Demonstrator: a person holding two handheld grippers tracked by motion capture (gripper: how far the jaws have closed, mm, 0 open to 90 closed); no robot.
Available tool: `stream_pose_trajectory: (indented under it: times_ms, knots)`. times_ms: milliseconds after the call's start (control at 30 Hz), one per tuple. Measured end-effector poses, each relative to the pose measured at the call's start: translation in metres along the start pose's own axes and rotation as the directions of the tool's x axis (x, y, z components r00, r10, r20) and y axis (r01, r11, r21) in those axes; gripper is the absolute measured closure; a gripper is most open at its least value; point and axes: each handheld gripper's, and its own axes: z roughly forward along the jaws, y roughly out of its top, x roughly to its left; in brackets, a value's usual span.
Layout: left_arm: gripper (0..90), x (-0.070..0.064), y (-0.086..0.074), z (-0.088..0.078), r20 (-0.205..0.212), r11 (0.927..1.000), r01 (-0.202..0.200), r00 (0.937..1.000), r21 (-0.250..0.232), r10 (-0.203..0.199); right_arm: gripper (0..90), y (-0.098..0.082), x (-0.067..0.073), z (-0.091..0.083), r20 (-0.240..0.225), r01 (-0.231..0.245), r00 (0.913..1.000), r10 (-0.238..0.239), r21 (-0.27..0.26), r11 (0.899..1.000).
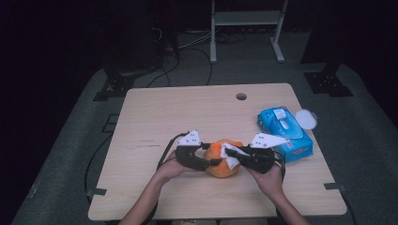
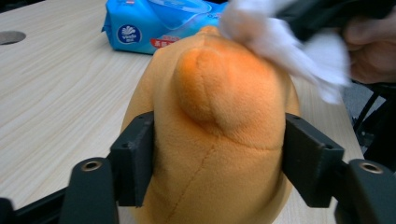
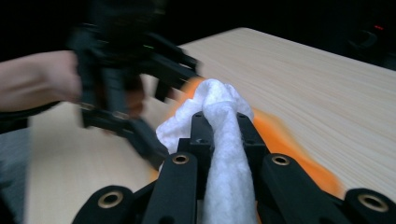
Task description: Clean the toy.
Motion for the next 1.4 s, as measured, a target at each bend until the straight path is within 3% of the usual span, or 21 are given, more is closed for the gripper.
stream_pose_trajectory:
  times_ms: [33,100,333,400,467,500,533,567,600,700,800,833,967,1100,1200,1300,1400]
  knots:
    - [35.3,-0.001,0.0,0.001,0.002,1.0,-0.007,1.0,0.004,0.007,79.8,0.003,0.008,0.003,-0.018,0.043,0.9989,-0.043,0.001,0.999]
    - [36.4,-0.001,-0.001,0.0,0.0,1.0,-0.003,1.0,0.004,0.003,79.9,0.005,0.009,0.004,-0.01,0.057,0.9983,-0.057,0.01,0.998]
    - [37.5,-0.005,-0.004,0.0,0.018,0.9995,-0.031,0.9994,0.002,0.031,79.8,0.001,-0.016,-0.006,0.076,-0.026,0.9968,0.024,0.015,1.0]
    - [37.5,-0.008,-0.004,0.002,0.021,0.9991,-0.042,0.9989,0.001,0.042,79.8,-0.003,-0.021,-0.009,0.048,-0.066,0.9967,0.065,0.013,0.998]
    - [37.4,-0.015,-0.003,0.005,0.028,0.9962,-0.087,0.9958,0.008,0.087,79.8,0.0,-0.013,-0.007,0.021,-0.045,0.9988,0.044,0.019,0.999]
    - [37.4,-0.015,-0.003,0.005,0.028,0.9962,-0.087,0.9958,0.008,0.087,79.8,0.0,-0.013,-0.007,0.021,-0.045,0.9988,0.044,0.019,0.999]
    - [37.3,-0.02,-0.002,0.007,0.039,0.9913,-0.13,0.9908,0.018,0.129,79.8,0.004,-0.005,-0.003,-0.027,-0.03,0.9992,0.031,0.014,0.999]
    - [37.2,-0.02,-0.002,0.007,0.039,0.9913,-0.13,0.9908,0.018,0.129,79.8,0.007,-0.001,-0.001,-0.04,-0.015,0.9991,0.016,0.02,1.0]
    - [37.2,-0.025,-0.002,0.009,0.05,0.9858,-0.165,0.9852,0.031,0.164,79.8,0.008,0.002,0.002,-0.043,0.0,0.9991,0.001,0.032,0.999]
    - [37.2,-0.025,-0.003,0.009,0.05,0.9866,-0.16,0.9861,0.032,0.158,79.8,0.009,0.002,0.004,-0.036,0.014,0.9993,-0.012,0.047,0.999]
    - [37.2,-0.026,-0.003,0.009,0.071,0.9839,-0.176,0.9823,0.032,0.173,79.7,0.007,-0.008,0.003,-0.011,-0.026,0.9996,0.026,0.063,0.998]
    - [37.0,-0.027,-0.003,0.009,0.077,0.9815,-0.188,0.9797,0.036,0.185,79.7,0.003,-0.018,0.002,0.008,-0.059,0.9982,0.059,0.08,0.995]
    - [36.7,-0.027,-0.003,0.01,0.078,0.9826,-0.183,0.9806,0.033,0.18,79.7,-0.003,-0.029,-0.002,0.034,-0.088,0.9958,0.085,0.104,0.991]
    - [36.6,-0.029,-0.003,0.011,0.088,0.9786,-0.202,0.9761,0.036,0.199,79.8,-0.002,-0.028,-0.004,0.037,-0.091,0.9955,0.087,0.108,0.99]
    - [36.5,-0.031,-0.003,0.012,0.1,0.9739,-0.223,0.9709,0.044,0.218,79.8,0.003,-0.017,0.001,0.013,-0.053,0.9986,0.052,0.105,0.993]
    - [36.9,-0.03,-0.003,0.011,0.095,0.9753,-0.217,0.9726,0.043,0.212,79.8,0.005,-0.016,0.003,0.009,-0.044,0.999,0.044,0.111,0.993]
    - [37.2,-0.026,-0.003,0.01,0.074,0.9832,-0.18,0.9813,0.03,0.178,79.8,0.001,-0.026,-0.001,0.034,-0.074,0.9969,0.07,0.119,0.99]
